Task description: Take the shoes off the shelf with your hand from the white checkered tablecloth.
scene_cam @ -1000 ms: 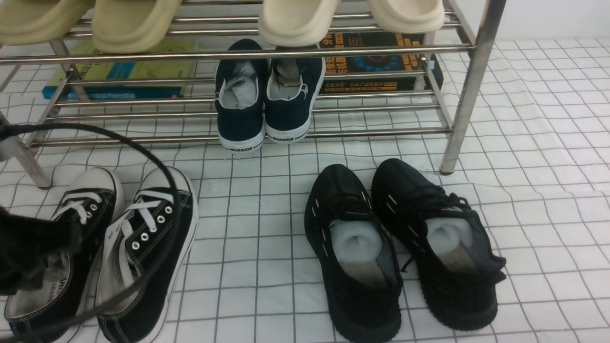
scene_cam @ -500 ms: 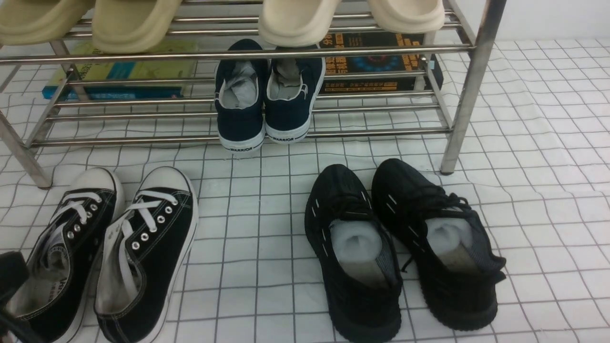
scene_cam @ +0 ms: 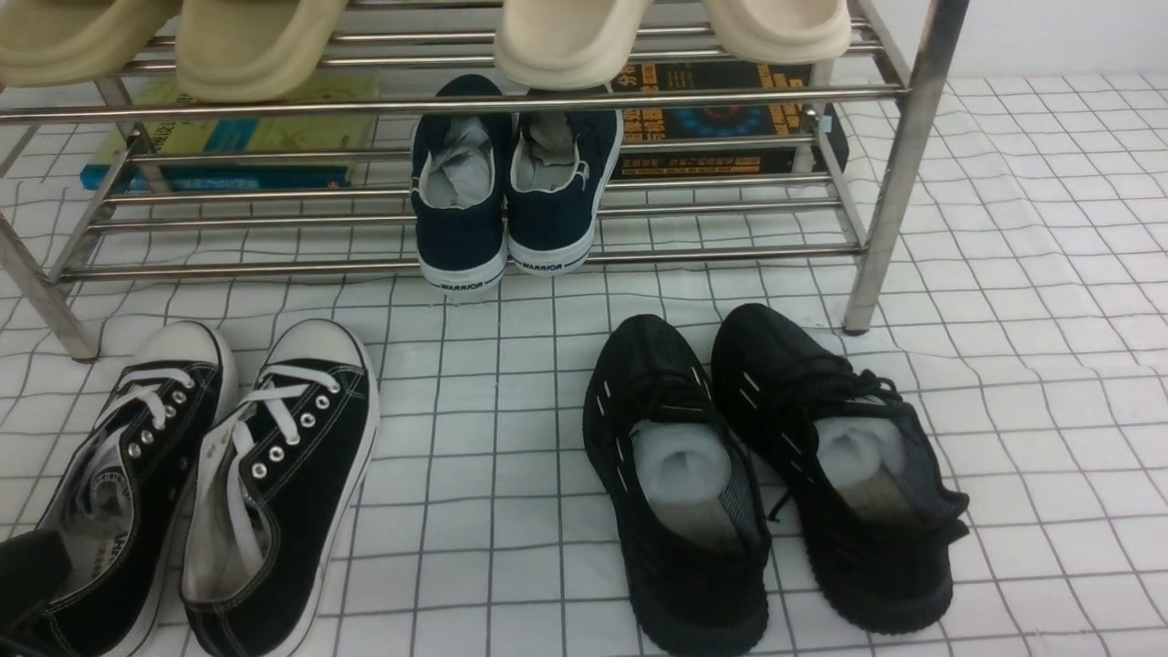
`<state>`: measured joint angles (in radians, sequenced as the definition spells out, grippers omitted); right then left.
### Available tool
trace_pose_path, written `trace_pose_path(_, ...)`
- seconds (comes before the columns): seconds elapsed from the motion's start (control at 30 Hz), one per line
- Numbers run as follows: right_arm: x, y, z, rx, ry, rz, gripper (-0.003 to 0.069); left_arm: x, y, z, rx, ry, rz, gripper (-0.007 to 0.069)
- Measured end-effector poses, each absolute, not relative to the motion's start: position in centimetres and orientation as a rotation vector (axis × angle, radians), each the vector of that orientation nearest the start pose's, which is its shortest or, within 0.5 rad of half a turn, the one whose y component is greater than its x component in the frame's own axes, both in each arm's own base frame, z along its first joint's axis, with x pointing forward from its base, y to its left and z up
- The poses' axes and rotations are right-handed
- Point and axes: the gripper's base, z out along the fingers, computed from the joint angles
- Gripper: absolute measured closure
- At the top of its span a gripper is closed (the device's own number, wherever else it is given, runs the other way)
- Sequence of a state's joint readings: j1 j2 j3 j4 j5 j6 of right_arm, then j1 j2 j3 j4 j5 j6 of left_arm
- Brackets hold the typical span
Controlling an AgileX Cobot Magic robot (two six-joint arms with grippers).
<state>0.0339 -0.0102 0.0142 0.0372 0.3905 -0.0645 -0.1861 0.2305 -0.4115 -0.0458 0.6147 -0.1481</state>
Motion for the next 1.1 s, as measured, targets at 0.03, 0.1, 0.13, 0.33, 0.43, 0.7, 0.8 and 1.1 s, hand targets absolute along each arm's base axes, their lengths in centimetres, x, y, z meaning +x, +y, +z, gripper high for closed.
trace_pose_path(0.03, 5.2, 0.3, 17.4, -0.07, 1.877, 0.016, 0.042, 5.6, -1.3, 27.7, 0.018, 1.918, -0.271, 0.0622)
trace_pose_path(0.1, 5.2, 0.3, 17.4, -0.07, 1.877, 0.016, 0.042, 6.1, -1.3, 26.7, 0.016, 1.895, -0.263, 0.0622)
trace_pose_path(0.13, 5.2, 0.3, 17.4, -0.07, 1.877, 0.016, 0.042, 6.3, -1.2, 26.2, 0.01, 1.883, -0.254, 0.0622)
trace_pose_path(0.33, 5.2, 0.3, 17.4, -0.07, 1.877, 0.016, 0.042, 7.0, -0.6, 23.0, -0.084, 1.875, -0.178, 0.0618)
trace_pose_path(0.43, 5.2, 0.3, 17.4, -0.07, 1.877, 0.016, 0.042, 6.8, -0.2, 20.8, -0.138, 1.904, -0.137, 0.0613)
trace_pose_path(0.7, 5.2, 0.3, 17.4, -0.07, 1.877, 0.016, 0.042, 5.5, 0.1, 17.3, -0.118, 1.862, -0.077, 0.0603)
trace_pose_path(0.8, 5.2, 0.3, 17.4, -0.07, 1.877, 0.015, 0.042, 5.4, 0.1, 17.4, -0.107, 1.837, -0.064, 0.0602)
trace_pose_path(1.1, 5.2, 0.3, 17.4, -0.07, 1.877, 0.015, 0.042, 5.3, 0.2, 17.2, -0.104, 1.862, -0.054, 0.0601)
